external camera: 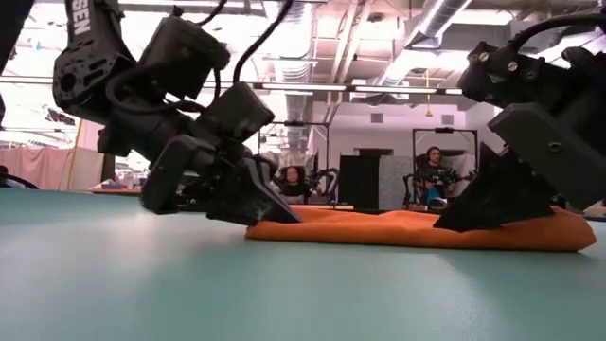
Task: Roll towel into tight, uniform cylinder
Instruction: Roll the orange towel
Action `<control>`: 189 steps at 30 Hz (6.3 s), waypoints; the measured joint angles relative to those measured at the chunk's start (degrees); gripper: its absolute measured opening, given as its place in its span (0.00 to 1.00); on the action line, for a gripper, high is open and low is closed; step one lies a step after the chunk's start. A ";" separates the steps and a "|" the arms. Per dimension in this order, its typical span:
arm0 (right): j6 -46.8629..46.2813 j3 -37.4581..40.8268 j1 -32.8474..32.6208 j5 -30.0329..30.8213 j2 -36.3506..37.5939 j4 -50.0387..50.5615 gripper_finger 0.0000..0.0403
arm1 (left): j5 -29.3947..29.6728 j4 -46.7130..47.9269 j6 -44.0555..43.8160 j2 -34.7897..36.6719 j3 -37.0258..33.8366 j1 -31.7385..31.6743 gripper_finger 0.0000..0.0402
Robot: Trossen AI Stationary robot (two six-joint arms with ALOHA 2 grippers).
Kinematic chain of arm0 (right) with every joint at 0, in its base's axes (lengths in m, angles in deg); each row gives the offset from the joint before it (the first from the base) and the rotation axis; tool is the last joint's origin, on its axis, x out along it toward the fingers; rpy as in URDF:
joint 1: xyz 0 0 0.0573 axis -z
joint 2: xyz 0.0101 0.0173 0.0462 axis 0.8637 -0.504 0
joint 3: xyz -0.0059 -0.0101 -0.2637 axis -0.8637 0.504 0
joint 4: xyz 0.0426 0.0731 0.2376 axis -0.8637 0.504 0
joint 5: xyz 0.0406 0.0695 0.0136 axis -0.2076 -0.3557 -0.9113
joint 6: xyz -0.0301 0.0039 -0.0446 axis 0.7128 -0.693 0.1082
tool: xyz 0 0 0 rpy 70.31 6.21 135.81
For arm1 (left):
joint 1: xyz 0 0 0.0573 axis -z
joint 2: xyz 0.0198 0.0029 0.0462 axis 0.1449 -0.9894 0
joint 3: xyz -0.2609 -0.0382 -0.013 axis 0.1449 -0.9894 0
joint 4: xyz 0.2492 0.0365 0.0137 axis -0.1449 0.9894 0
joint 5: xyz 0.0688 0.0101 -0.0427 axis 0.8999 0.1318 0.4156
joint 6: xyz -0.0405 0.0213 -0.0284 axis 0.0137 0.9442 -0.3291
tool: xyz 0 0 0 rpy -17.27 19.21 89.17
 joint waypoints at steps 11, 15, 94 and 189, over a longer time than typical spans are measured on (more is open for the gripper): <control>-7.50 -0.65 -3.22 7.24 3.42 11.48 0.21 | -1.35 9.35 -2.78 0.19 0.21 -0.21 0.00; -8.12 0.32 -2.76 5.77 2.05 9.73 0.21 | -1.55 9.69 -3.46 0.15 0.17 -0.21 0.00; 27.06 -1.99 -4.93 -0.37 -13.76 -20.21 0.56 | -9.61 13.75 -25.27 11.23 -10.15 10.13 0.00; -3.83 -5.22 29.27 -64.22 8.97 4.73 0.05 | 18.18 29.44 -11.56 19.08 2.06 30.19 0.00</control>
